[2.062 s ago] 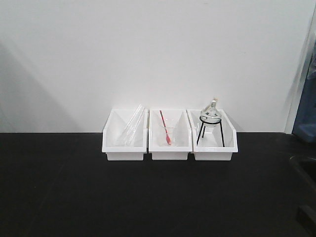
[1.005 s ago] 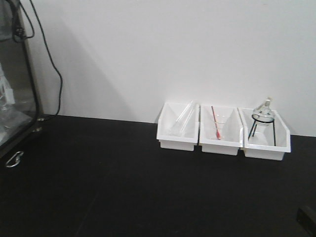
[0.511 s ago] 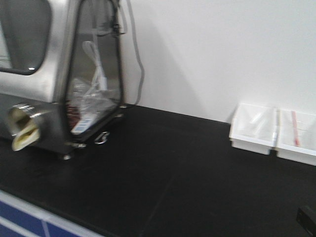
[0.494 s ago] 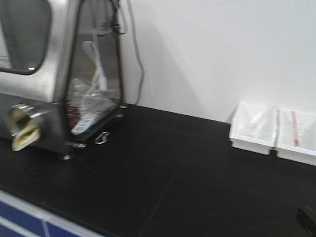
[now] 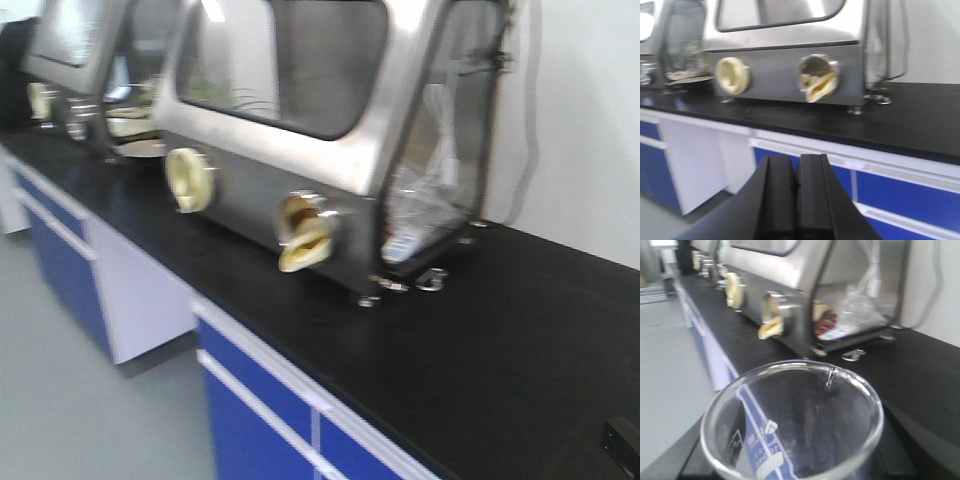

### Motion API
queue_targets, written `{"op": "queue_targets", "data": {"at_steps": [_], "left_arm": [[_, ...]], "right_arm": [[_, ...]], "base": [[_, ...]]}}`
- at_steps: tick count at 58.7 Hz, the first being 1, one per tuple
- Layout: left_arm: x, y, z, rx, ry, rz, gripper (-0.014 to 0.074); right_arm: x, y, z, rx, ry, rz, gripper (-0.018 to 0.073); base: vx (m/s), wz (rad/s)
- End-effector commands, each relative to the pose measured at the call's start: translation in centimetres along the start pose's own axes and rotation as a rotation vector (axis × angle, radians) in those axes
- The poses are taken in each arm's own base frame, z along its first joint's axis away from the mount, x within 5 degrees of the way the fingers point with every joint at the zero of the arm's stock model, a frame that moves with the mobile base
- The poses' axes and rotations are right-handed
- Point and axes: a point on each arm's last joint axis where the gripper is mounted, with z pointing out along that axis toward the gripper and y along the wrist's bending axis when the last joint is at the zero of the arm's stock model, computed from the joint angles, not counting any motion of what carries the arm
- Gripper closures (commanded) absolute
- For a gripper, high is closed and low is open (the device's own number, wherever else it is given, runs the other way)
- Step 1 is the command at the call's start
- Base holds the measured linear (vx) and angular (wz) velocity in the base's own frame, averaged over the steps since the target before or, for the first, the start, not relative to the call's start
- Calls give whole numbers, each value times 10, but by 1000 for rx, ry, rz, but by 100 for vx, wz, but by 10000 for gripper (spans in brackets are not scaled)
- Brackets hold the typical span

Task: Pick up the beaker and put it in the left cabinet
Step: 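Drive the base away from the bench toward the white cabinet, holding the beaker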

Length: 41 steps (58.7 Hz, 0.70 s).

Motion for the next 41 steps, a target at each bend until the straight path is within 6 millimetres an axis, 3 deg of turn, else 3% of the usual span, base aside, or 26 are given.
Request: {"op": "queue_targets", "data": {"at_steps": [1, 41], "left_arm": [[-3, 0, -1, -3, -89, -11, 595], [-3, 0, -1, -3, -89, -11, 595]], "right_arm": [[-16, 3, -2, -36, -89, -21, 565], [-16, 3, -2, -36, -89, -21, 565]], "base": [[5, 79], [20, 66]]}}
